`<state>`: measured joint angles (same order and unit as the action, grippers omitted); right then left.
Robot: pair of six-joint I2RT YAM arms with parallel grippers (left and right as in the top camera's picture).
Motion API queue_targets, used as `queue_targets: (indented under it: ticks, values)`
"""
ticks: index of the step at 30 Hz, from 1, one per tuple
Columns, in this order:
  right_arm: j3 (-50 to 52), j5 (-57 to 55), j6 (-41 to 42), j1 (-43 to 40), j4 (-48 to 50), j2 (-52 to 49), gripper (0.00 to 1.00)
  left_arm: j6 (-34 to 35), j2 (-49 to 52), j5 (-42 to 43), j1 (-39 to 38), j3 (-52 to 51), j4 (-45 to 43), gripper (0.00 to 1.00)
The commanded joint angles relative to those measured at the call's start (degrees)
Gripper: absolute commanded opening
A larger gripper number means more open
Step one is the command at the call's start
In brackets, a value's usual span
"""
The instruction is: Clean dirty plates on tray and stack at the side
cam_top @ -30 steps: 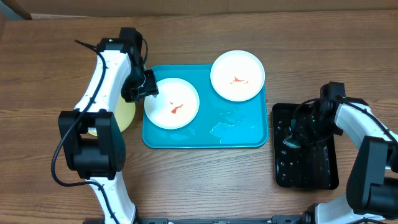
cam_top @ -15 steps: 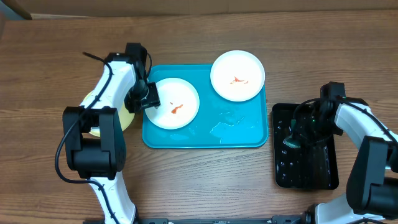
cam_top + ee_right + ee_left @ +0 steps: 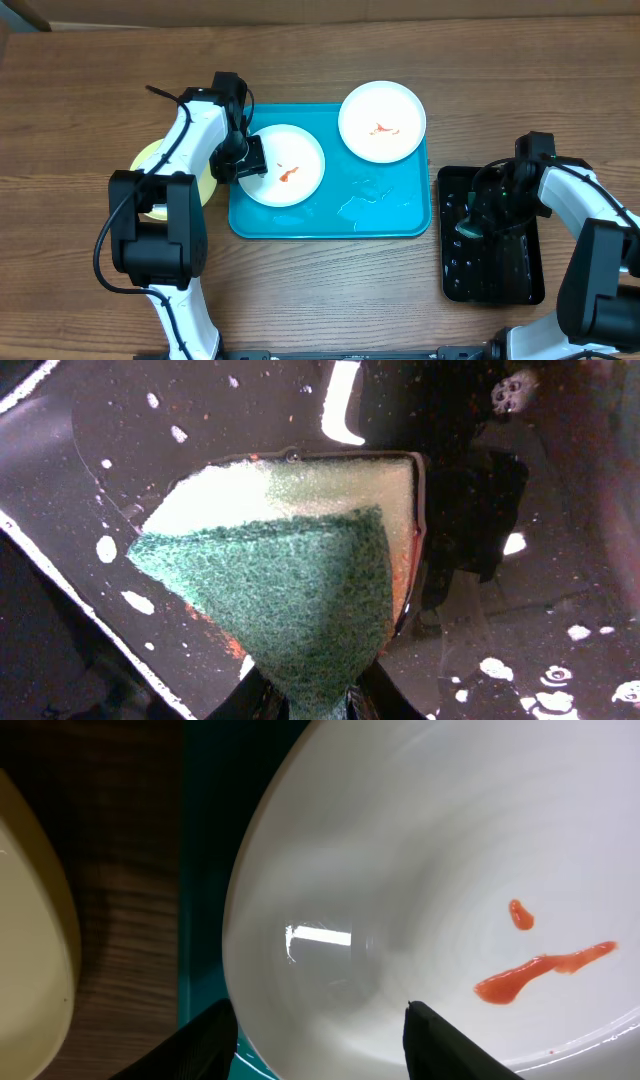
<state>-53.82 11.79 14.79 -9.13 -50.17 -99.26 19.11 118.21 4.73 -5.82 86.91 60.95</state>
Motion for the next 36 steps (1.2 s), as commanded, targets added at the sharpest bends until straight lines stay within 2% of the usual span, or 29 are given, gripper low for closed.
queue_targets:
  ticks: [1, 10, 22, 24, 25, 26, 28, 36]
  values:
    - [3.08, -2.78, -0.04, 0.0, -0.72, -2.64, 0.2, -0.92, -1.2, 1.11, -0.76, -0.57, -0.17, 0.55]
    - [3.08, -2.78, -0.04, 0.0, -0.92, -2.64, 0.2, 0.96, -1.2, -1.62, -2.01, -0.63, -0.17, 0.49]
    - [3.08, -2.78, -0.04, 0.0, -1.16, -2.64, 0.2, 1.77, -1.18, -2.78, -2.1, -5.51, -5.27, 0.5]
    - [3.08, -2.78, -0.04, 0.0, -1.18, -2.64, 0.2, 2.19, -1.18, -2.73, -2.01, -7.17, -6.86, 0.45]
    - [3.08, -2.78, -0.04, 0.0, -1.18, -2.64, 0.2, 2.36, -1.18, -2.43, -1.97, -7.87, -7.52, 0.38]
    - [3.08, -2.78, -0.04, 0.0, -1.2, -2.64, 0.2, 2.36, -1.18, -2.14, -1.97, -8.28, -7.74, 0.23]
    - [3.08, -2.8, -0.04, 0.0, -1.38, -2.64, 0.2, 2.36, -1.18, -2.01, -1.99, -8.39, -7.61, 0.04]
    - [3.08, -2.73, 0.44, 0.0, -2.21, -2.64, 0.14, 2.08, -1.18, 2.38, -3.28, -8.37, -8.37, 0.04]
